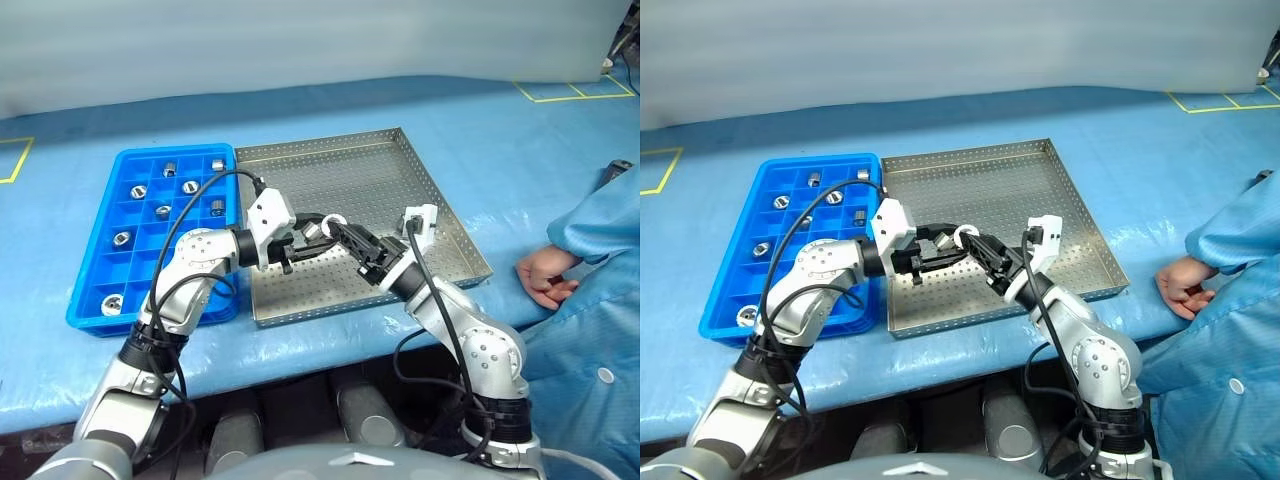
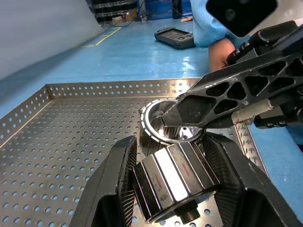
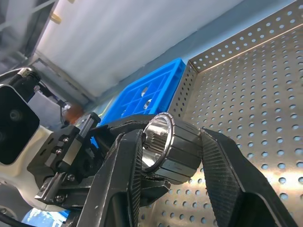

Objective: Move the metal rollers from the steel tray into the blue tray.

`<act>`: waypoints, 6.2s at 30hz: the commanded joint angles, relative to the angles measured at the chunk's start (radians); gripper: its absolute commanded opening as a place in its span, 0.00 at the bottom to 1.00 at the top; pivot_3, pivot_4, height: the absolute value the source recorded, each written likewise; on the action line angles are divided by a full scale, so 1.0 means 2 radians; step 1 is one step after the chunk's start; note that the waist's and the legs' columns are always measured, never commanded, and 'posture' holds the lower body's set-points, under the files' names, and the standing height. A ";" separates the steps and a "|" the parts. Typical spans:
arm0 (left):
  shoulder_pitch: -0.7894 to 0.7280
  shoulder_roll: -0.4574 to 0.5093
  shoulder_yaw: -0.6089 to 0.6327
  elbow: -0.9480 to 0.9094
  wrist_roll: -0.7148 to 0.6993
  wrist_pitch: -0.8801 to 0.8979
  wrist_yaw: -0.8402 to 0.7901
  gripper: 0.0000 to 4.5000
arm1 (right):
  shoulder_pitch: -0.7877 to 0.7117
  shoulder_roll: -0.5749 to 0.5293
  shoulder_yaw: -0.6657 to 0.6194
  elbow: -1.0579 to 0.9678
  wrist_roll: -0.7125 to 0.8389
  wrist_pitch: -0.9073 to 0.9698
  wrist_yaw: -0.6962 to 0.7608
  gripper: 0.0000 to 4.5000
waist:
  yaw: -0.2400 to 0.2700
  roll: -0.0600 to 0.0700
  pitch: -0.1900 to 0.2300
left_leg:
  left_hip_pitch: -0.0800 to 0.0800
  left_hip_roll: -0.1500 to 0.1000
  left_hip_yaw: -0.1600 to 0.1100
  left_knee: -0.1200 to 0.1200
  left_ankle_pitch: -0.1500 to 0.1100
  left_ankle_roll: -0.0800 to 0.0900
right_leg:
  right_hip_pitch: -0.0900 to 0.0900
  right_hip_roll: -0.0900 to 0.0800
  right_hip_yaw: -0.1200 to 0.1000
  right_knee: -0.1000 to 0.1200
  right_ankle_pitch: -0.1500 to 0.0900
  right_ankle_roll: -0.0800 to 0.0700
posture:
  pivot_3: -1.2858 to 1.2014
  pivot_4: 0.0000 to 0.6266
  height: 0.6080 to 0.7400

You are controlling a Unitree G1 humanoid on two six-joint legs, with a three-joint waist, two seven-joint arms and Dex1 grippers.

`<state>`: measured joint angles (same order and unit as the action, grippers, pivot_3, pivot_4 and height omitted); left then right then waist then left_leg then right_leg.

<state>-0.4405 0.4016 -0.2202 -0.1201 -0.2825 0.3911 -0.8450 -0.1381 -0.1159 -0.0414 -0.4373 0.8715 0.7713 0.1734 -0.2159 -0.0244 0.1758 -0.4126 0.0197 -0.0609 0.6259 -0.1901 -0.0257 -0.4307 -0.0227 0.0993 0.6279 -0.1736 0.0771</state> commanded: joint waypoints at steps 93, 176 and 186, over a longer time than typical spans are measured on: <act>0.324 0.084 0.260 -0.318 -0.077 0.157 0.180 1.00 | -0.328 0.047 0.191 0.391 -0.363 -0.242 0.197 0.38 | 0.092 0.000 0.000 | 0.000 0.001 0.000 -0.002 0.000 0.000 | -0.001 0.000 -0.002 -0.001 -0.001 -0.002 | 0.61 0.24 1.00; -0.136 -0.168 -0.113 0.268 0.083 0.011 0.083 1.00 | 0.058 -0.068 0.004 -0.156 -0.467 0.101 -0.017 0.99 | -0.027 0.001 0.000 | 0.000 0.000 0.000 0.000 -0.001 0.000 | 0.000 -0.001 -0.002 0.000 -0.001 -0.002 | 0.39 0.24 1.00; -0.152 -0.194 -0.098 0.333 0.127 -0.015 0.107 0.91 | 0.046 -0.070 0.004 -0.148 -0.465 0.093 -0.024 1.00 | -0.069 0.001 0.000 | 0.000 0.000 0.000 -0.001 -0.001 0.000 | 0.000 -0.001 -0.001 0.000 -0.001 -0.001 | 0.39 0.24 1.00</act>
<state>-0.7244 0.0209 -0.4389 0.5520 -0.0393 0.3777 -0.6361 -0.0283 -0.2573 -0.0186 -0.7088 -0.0553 0.9818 0.1335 -0.3530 -0.0222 0.1755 -0.4128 0.0197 -0.0609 0.6248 -0.1928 -0.0248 -0.4312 -0.0240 0.0964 0.6269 -0.1765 0.0742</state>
